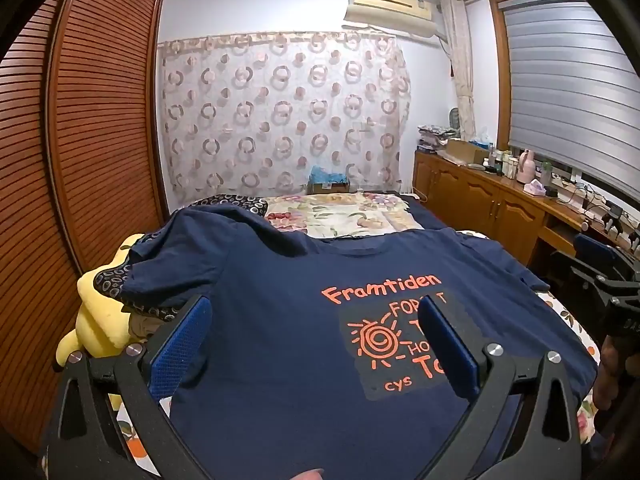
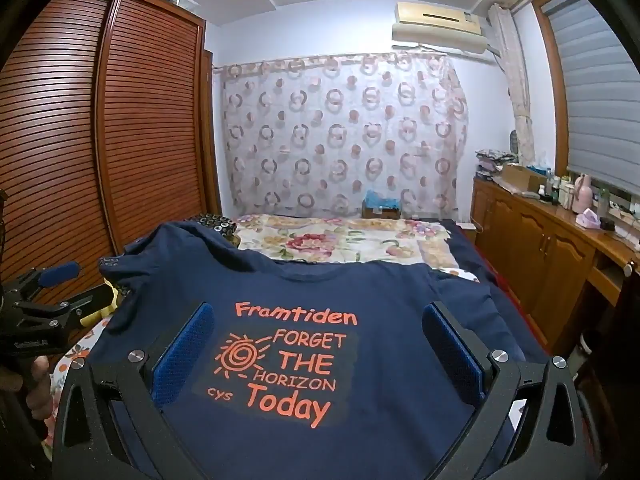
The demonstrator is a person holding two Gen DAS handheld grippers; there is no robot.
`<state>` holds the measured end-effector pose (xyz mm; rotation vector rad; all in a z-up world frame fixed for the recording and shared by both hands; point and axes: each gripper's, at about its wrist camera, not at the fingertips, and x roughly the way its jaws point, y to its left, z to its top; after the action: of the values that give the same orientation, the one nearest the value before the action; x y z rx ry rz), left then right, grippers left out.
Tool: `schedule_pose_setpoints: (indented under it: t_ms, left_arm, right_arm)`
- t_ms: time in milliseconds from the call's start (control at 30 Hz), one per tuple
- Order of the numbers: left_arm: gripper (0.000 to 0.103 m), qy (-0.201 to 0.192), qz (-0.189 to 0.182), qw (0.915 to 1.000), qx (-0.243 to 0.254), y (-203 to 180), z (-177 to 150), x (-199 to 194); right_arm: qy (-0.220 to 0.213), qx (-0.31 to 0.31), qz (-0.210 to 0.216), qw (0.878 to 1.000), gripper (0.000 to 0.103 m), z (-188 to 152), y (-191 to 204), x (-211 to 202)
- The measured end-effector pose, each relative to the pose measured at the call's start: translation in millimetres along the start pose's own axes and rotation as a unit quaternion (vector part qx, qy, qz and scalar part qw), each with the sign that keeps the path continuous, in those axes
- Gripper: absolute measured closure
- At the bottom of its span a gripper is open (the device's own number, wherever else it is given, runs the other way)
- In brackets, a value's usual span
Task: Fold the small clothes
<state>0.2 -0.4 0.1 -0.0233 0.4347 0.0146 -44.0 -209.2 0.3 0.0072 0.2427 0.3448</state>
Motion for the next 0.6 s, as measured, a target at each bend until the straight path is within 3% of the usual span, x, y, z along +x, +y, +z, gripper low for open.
schedule_pose_setpoints:
  t_ms: [600]
  left_arm:
    - [0.000, -0.005, 0.007, 1.0000, 0.001, 5.1, 2.0, -0.3]
  right_arm:
    - [-0.003, 0.002, -0.002, 1.000, 0.000, -0.6, 1.8, 1.2]
